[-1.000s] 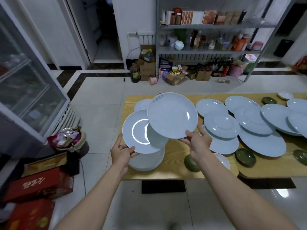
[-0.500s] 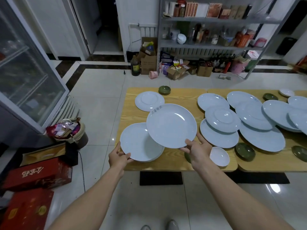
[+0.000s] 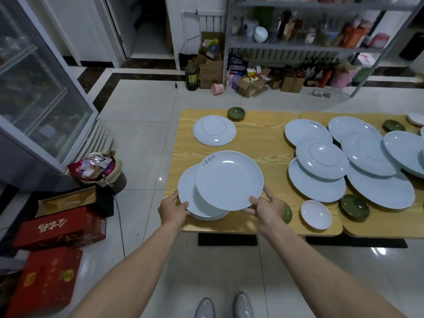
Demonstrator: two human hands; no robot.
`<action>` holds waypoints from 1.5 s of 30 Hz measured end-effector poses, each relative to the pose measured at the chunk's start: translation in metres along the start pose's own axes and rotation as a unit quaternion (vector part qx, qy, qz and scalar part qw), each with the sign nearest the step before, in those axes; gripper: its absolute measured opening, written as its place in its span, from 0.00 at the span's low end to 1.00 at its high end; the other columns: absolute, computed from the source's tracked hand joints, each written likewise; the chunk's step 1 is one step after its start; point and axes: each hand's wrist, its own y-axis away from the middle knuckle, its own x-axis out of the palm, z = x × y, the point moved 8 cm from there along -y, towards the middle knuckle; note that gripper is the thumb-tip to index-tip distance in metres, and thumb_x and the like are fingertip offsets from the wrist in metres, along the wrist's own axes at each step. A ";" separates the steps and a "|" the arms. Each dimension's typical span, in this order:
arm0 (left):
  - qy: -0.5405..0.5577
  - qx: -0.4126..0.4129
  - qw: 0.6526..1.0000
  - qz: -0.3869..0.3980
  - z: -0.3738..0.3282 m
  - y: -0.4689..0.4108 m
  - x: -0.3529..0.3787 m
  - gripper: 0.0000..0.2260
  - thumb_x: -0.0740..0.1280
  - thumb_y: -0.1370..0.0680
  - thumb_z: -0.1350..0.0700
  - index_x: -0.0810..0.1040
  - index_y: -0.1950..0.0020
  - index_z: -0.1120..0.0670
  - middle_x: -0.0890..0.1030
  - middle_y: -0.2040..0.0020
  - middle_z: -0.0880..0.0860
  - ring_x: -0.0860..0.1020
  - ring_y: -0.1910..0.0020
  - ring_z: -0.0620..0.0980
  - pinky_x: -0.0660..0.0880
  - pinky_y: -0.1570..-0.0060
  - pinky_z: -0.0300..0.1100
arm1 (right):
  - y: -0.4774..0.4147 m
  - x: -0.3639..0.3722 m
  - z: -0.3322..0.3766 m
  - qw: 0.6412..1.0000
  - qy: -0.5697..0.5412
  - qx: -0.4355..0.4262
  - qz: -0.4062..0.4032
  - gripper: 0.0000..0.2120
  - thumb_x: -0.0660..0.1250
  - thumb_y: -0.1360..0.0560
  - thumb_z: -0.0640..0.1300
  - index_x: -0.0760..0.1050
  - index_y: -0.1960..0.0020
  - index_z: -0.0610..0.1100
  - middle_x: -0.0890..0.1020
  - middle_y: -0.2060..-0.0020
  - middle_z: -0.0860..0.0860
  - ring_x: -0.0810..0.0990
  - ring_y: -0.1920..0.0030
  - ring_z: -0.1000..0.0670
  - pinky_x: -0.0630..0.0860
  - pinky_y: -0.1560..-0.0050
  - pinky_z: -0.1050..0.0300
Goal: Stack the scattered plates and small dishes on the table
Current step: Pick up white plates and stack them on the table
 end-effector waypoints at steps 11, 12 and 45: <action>0.040 -0.003 0.998 0.051 0.002 -0.006 -0.002 0.22 0.65 0.21 0.68 0.70 0.27 0.57 0.69 0.26 0.52 0.81 0.48 0.47 0.82 0.51 0.48 | -0.024 0.031 -0.034 0.996 0.089 -0.008 0.021 0.34 0.67 0.25 0.26 0.64 0.23 0.44 0.82 0.47 0.42 0.85 0.51 0.40 0.83 0.52 0.41; 0.043 -0.003 0.998 0.055 0.002 -0.006 -0.001 0.22 0.64 0.20 0.68 0.70 0.27 0.56 0.70 0.27 0.52 0.81 0.54 0.43 0.82 0.52 0.47 | -0.025 0.033 -0.034 0.994 0.105 -0.017 0.021 0.34 0.67 0.25 0.27 0.64 0.23 0.44 0.82 0.49 0.44 0.85 0.51 0.41 0.83 0.52 0.41; -0.629 0.293 0.714 0.094 -0.113 0.023 0.032 0.32 0.52 0.20 0.35 0.43 0.20 0.42 0.36 0.20 0.52 0.37 0.22 0.63 0.42 0.28 0.66 | 0.012 0.107 0.047 0.448 0.825 -0.339 0.064 0.41 0.51 0.23 0.71 0.38 0.19 0.53 0.39 0.20 0.42 0.40 0.21 0.36 0.40 0.29 0.28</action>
